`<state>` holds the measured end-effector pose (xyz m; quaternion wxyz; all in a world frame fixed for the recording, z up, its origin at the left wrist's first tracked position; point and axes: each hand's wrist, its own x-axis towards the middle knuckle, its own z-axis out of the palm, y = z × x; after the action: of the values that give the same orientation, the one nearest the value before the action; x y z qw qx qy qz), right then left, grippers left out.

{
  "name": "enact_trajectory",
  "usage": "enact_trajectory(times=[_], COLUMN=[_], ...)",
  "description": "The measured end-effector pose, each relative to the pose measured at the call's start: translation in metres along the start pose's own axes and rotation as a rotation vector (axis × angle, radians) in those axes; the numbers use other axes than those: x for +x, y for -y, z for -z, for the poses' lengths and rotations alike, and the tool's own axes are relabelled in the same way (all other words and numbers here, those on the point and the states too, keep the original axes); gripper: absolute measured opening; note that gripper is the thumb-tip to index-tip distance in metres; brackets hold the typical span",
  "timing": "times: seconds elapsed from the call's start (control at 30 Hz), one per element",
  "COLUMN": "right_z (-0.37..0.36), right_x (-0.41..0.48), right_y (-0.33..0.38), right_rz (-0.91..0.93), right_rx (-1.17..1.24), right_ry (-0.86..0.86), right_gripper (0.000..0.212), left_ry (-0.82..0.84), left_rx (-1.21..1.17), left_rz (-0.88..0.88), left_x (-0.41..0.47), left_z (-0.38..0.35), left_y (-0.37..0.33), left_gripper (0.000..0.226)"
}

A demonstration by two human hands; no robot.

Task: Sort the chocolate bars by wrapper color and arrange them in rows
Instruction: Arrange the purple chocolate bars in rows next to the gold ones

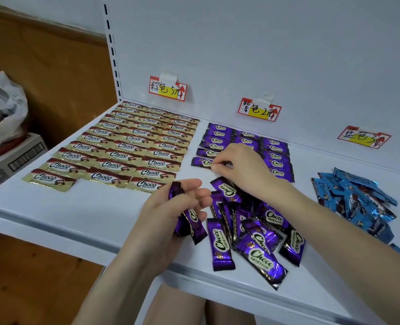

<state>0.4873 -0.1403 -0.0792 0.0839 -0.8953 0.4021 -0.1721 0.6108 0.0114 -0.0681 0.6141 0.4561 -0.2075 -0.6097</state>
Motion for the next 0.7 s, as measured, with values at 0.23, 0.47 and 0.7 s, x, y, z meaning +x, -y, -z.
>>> enact_trajectory(times=[0.23,0.47,0.7], right_z=[-0.0048,-0.0030,-0.0011], right_x=[0.0015,0.0026,0.0079], right_y=[-0.0040,-0.0029,0.0011], right_rz=[0.006,-0.006,0.012], right_rx=[-0.007,-0.002,-0.055], right_ry=[0.004,0.012,0.054], right_gripper=[0.020,0.021,0.033], left_ry=[-0.010,-0.002,-0.004], left_rx=[-0.019,-0.015,-0.021], left_rz=[-0.004,-0.009,-0.007], left_x=[0.0004,-0.0004,0.0003], left_z=[-0.0008,-0.0008,0.0002], left_y=[0.0000,-0.0012,-0.0017], left_gripper=[0.026,0.027,0.027])
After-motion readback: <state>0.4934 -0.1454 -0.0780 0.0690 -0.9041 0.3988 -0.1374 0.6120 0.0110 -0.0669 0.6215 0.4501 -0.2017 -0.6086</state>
